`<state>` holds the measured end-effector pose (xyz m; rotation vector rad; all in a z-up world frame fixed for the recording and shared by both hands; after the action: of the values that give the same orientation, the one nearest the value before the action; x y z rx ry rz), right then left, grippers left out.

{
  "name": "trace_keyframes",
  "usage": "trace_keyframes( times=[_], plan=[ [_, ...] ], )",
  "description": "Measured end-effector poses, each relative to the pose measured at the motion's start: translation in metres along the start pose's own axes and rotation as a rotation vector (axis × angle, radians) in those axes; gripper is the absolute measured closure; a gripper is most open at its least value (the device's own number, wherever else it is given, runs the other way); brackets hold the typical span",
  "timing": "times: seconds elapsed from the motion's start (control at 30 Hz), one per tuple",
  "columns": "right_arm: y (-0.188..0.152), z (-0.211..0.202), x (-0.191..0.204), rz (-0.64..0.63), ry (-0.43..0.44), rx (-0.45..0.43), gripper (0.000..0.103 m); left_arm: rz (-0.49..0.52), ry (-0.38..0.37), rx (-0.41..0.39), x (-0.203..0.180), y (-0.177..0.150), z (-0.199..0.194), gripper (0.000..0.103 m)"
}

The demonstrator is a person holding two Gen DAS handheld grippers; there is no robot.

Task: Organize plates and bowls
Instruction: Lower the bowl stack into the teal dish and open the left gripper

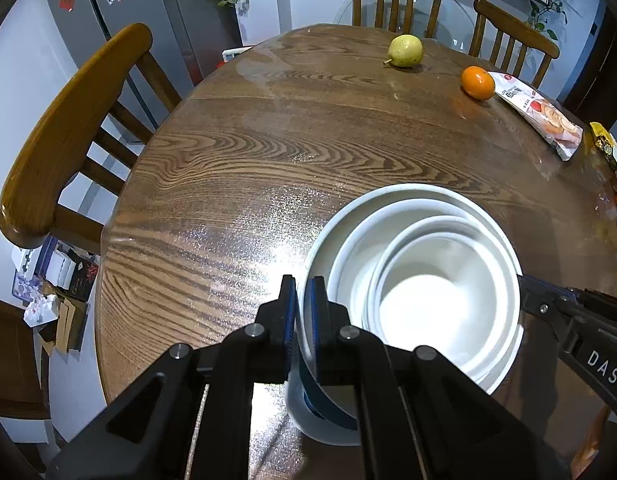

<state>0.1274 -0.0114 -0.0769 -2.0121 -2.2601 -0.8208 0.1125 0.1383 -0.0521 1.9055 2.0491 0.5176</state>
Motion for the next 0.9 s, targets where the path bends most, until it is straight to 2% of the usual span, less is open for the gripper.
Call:
trace_keyframes(
  times=[0.17,0.37,0.73,0.9],
  plan=[
    [-0.0011,-0.0001,-0.0003,-0.002,0.001,-0.005,0.093,-0.004,-0.002,-0.005,0.0009,-0.0007,-0.0004,0.1],
    [-0.0011,-0.0023,-0.0021,0.002,-0.002,-0.016,0.093,-0.017,-0.001,-0.008,0.0044,-0.0017,-0.0002,0.092],
    [-0.0031,-0.0042,0.0023,-0.02,-0.03,-0.016,0.093,-0.011,0.005,-0.005,0.0059,-0.0047,-0.0016,0.091],
    [-0.005,-0.0047,0.0023,-0.023,-0.047,-0.016,0.093,-0.016,0.012,-0.01,0.0081,-0.006,-0.0026,0.082]
  ],
)
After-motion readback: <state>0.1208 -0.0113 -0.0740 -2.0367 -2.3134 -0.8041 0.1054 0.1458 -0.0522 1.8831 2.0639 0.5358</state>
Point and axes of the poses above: each gripper's, at about its wrist camera, not at the fingertips, and z roughly the way its jaws point, x to its left, y to its top, the point moved 4 cm from there along z, roughly the way its jaws point, and after that the axes turned 1 degree about -y, right-handed, at the moved point
